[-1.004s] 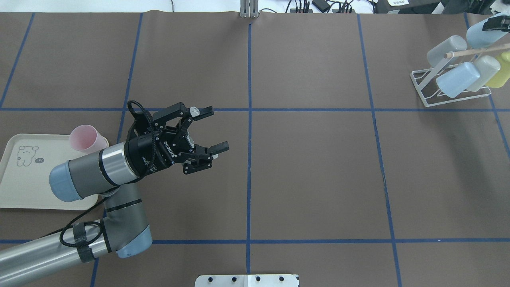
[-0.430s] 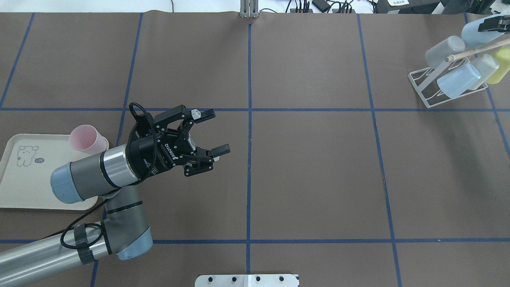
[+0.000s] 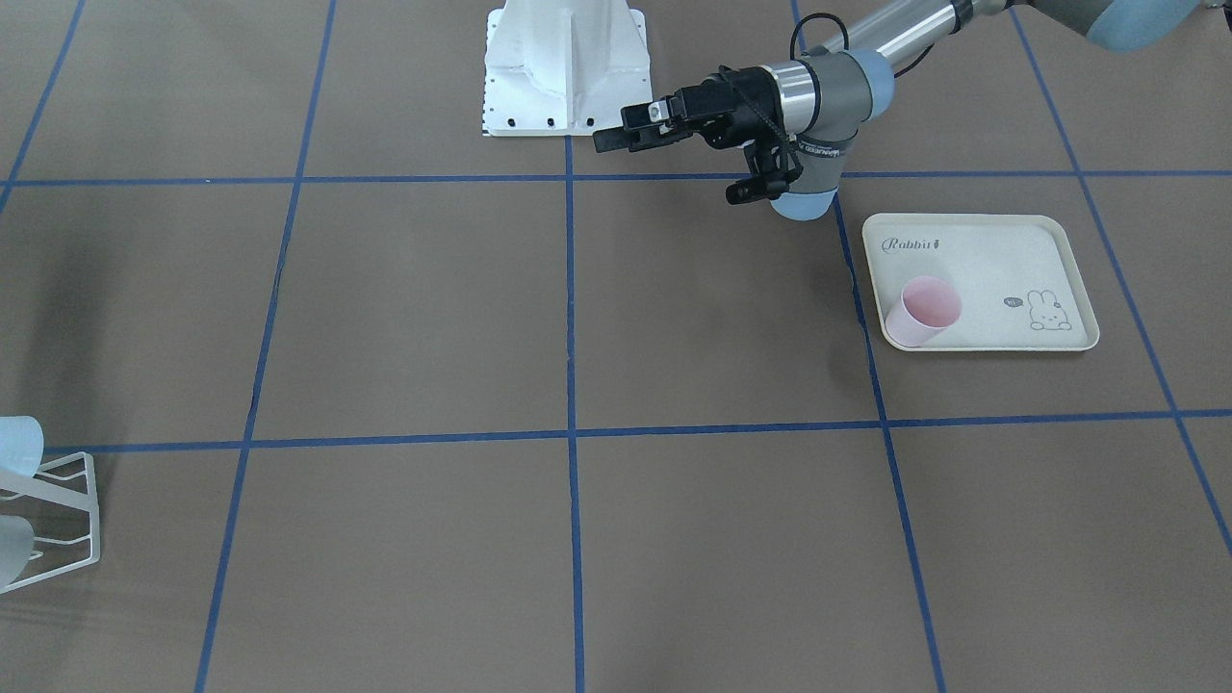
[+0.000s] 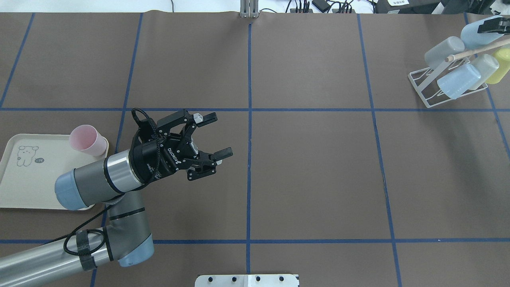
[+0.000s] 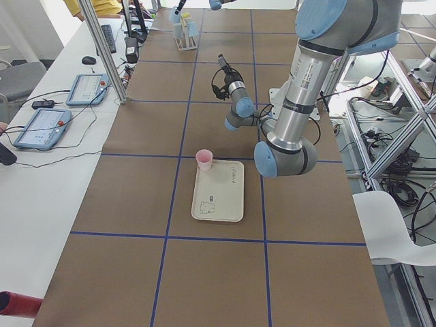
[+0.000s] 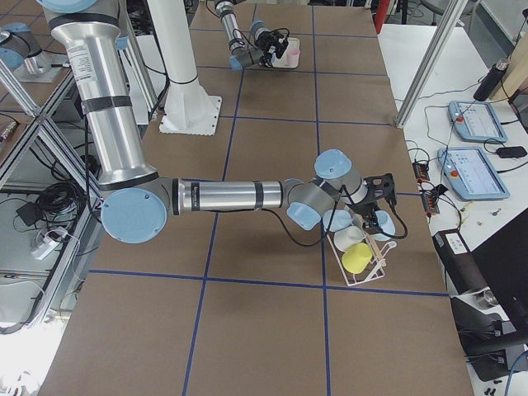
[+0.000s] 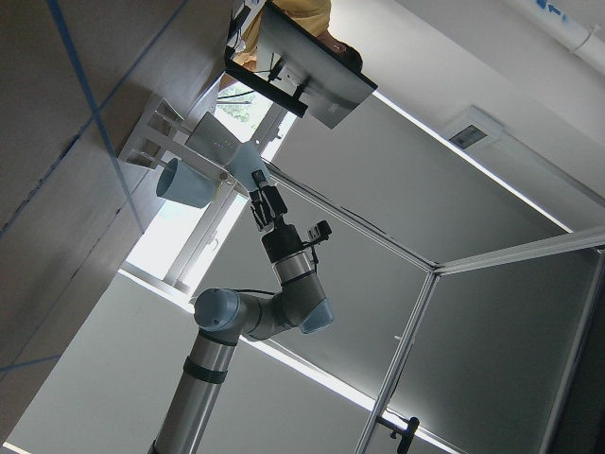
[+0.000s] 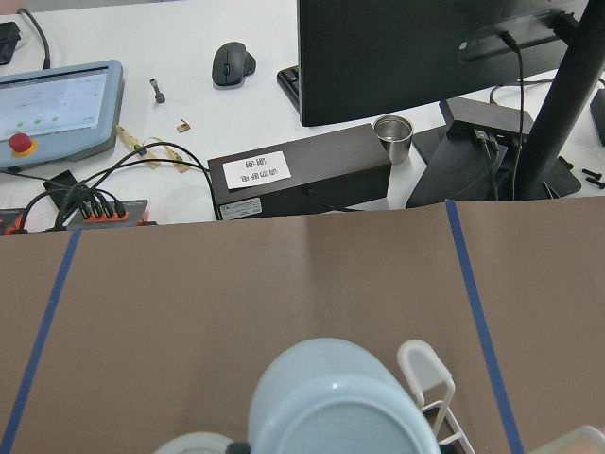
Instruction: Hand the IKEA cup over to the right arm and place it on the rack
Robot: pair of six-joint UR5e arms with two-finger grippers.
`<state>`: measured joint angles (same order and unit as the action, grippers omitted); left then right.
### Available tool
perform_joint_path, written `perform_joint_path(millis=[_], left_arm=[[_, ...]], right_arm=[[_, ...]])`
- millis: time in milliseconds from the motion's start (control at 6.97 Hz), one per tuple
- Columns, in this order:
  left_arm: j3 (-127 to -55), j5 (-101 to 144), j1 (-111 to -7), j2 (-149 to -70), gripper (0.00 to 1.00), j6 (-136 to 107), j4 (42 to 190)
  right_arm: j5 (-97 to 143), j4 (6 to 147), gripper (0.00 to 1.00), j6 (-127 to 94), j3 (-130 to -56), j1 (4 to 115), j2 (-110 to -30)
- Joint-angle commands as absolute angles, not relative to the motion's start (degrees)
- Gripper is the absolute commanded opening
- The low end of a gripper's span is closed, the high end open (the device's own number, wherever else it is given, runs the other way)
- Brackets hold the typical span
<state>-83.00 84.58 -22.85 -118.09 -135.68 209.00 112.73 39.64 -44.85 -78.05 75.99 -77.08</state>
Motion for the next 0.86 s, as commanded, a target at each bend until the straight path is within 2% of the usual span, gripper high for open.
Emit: perform_joint_path(millis=[0,574,717], left_arm=[[-83.0,84.3,-22.6,-118.1,0.94,-135.6,209.0],[-83.0,84.3,-22.6,-118.1,0.94,-135.7,209.0],[-83.1,84.3,-22.6,-118.1,0.94,-135.7,209.0]], right_arm=[[112.9,39.7,0.0,-44.9,-77.6,75.9,-77.2],[113.0,39.8,0.0,-45.1,-77.1,74.7,-77.0],[113.0,40.0,0.23,-45.1,-76.9,74.4,-76.5]])
